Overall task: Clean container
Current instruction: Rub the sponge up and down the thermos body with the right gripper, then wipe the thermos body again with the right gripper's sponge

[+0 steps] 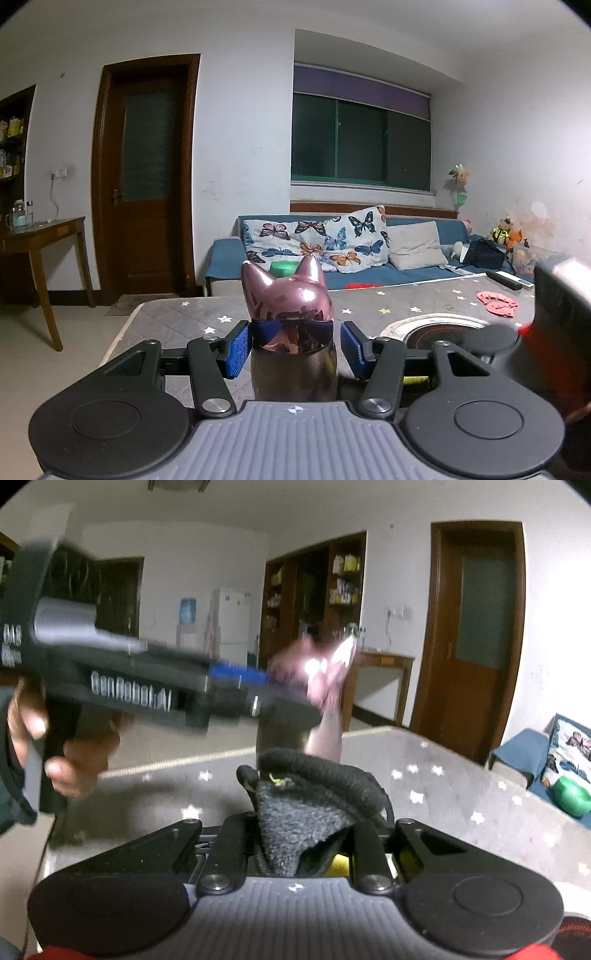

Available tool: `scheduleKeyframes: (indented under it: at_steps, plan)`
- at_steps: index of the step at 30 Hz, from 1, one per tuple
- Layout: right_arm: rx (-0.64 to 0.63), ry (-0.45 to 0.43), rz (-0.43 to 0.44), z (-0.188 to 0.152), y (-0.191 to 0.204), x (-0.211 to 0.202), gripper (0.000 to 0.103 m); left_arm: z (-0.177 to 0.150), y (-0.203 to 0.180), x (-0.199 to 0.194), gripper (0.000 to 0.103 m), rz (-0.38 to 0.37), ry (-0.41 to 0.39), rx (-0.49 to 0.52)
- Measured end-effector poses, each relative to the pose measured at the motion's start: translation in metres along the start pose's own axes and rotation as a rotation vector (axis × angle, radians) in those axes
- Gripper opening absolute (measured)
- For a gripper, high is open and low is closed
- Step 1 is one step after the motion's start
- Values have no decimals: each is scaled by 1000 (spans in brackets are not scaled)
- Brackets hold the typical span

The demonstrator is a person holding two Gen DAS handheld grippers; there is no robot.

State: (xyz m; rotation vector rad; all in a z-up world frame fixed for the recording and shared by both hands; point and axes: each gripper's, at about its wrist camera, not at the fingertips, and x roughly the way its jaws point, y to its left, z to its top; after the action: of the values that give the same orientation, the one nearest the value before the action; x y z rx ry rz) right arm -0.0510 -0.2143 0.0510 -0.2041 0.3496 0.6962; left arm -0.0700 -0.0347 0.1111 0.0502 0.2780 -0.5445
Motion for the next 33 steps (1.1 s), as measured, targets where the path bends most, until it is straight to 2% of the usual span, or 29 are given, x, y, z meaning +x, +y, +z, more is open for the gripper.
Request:
scheduleKeyframes:
  at_steps: [5,11,16,22,33]
  plan:
    - [54,57,11,-19,0,15,18,-1,-1,1,56,6,-1,-7]
    - [176,126,38,-37,-15,31,18,-3,0,1,56,8,1,-28]
    - [218,138,47,-43,-16,28,18,-3,1,1,56,8,2,-38]
    - [188,95,29,-29,-12,18,18,-2,3,0,56,6,-6,-44]
    - [66,-86,1,25,-10,-22,18,-2,6,-1,56,3,-15,-55]
